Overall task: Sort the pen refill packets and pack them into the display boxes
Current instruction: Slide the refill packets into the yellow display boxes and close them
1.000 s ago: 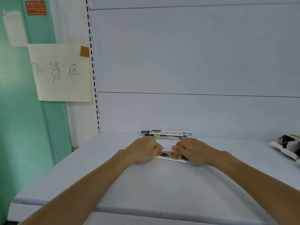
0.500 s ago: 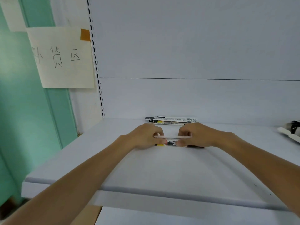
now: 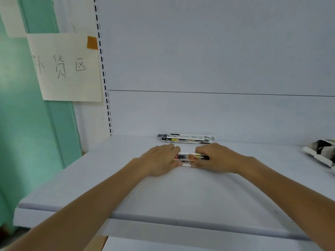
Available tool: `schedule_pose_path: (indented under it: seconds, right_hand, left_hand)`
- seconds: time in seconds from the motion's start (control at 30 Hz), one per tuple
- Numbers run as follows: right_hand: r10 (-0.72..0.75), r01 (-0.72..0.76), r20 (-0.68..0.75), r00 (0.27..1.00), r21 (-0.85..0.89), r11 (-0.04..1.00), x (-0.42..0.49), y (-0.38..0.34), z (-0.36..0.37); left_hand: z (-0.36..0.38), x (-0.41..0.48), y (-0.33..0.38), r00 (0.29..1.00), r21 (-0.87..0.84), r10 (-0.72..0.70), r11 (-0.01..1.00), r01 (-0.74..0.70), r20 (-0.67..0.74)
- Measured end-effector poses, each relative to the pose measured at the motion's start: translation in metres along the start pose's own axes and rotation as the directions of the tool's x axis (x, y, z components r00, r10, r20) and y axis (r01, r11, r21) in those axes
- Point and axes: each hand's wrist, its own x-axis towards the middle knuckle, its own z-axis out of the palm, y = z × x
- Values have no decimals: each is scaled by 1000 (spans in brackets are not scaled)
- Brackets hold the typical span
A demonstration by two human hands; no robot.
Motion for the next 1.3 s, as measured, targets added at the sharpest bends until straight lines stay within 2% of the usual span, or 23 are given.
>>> schedule_pose_path:
  seconds: [0.07, 0.2, 0.27, 0.33, 0.4, 0.47, 0.5, 0.63, 0.73, 0.8, 0.93, 1.0, 1.1, 1.17, 1.23, 1.3]
  right_hand:
    - [4, -2, -37, 999, 54, 999, -3, 2, -1]
    - [89, -61, -74, 993, 313, 948, -17, 11, -9]
    - [120, -74, -78, 990, 434, 898, -23, 18, -12]
    - [198, -91, -124, 972, 581, 809, -29, 29, -14]
    - [350, -113, -177, 920, 734, 670, -32, 45, -15]
    - [480, -98, -204, 853, 841, 532, -34, 55, -18]
    - [515, -98, -219, 829, 849, 519, -36, 57, -22]
    - [554, -45, -380, 741, 795, 605, -56, 70, -45]
    - [526, -36, -602, 600, 637, 770, -88, 104, -62]
    - [475, -73, -670, 571, 535, 842, -113, 134, -75]
    - [296, -169, -733, 612, 245, 955, -172, 208, -105]
    - [230, -223, -727, 647, 107, 969, -206, 247, -116]
    - [230, -334, -666, 709, -30, 942, -252, 307, -116]
    - [305, -406, -611, 730, -29, 913, -275, 342, -109]
    - [383, -424, -559, 735, 61, 903, -288, 365, -97]
    - [426, -420, -558, 712, 147, 895, -290, 370, -84]
  left_hand:
    - [-2, 0, 4, 1000, -7, -8, 1000, 8, -13]
    - [-6, 2, 18, 999, 26, -27, 999, 27, -23]
    - [-2, 8, 24, 997, -4, -37, 999, 37, -74]
    - [-1, 15, 29, 990, -94, -81, 993, 70, -114]
    - [-3, 24, 37, 986, -164, -105, 983, 83, -131]
    - [-6, 35, 54, 987, -137, -80, 989, 62, -136]
    - [-7, 41, 65, 990, -118, -63, 992, 48, -130]
    - [-8, 62, 115, 986, -169, -3, 985, -25, -164]
    - [-7, 78, 158, 956, -207, 10, 975, -75, -295]
    - [-7, 91, 191, 935, -226, -17, 972, -68, -355]
    - [-1, 121, 252, 920, -324, -120, 946, -8, -372]
    - [3, 132, 276, 932, -348, -165, 936, 45, -323]
    - [8, 140, 302, 940, -295, -185, 950, 97, -287]
    - [11, 142, 314, 937, -260, -204, 957, 130, -284]
    - [12, 142, 326, 928, -261, -243, 950, 169, -284]
    - [11, 142, 333, 913, -262, -280, 943, 204, -297]
